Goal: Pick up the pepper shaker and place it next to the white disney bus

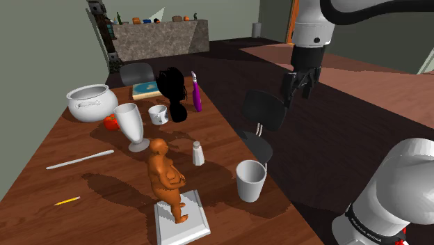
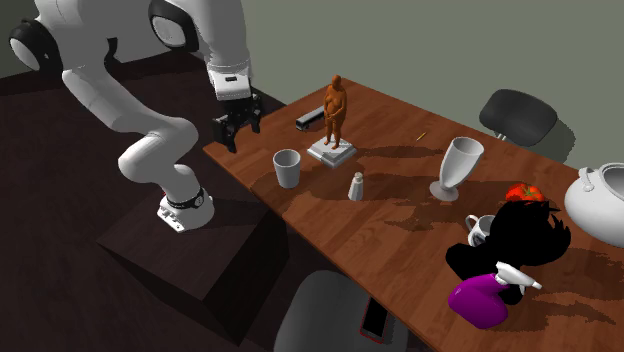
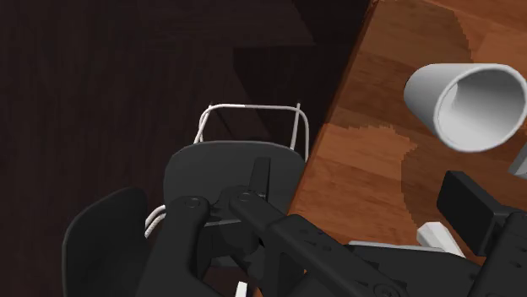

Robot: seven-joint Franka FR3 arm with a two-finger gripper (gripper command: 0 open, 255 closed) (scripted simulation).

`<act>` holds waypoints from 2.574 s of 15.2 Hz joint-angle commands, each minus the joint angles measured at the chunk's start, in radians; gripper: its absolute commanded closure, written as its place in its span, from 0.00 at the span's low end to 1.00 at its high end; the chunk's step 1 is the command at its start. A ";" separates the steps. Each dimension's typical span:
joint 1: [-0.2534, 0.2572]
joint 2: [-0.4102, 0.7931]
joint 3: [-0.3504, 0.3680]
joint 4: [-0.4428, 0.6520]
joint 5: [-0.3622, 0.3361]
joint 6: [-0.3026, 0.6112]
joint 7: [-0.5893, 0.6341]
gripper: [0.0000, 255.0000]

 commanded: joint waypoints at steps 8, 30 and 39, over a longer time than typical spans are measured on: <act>0.018 0.200 0.095 0.028 0.039 0.185 0.087 0.00; 0.092 1.018 0.284 0.541 -0.165 0.490 0.427 0.00; 0.099 1.066 0.276 0.497 -0.187 0.580 0.442 0.00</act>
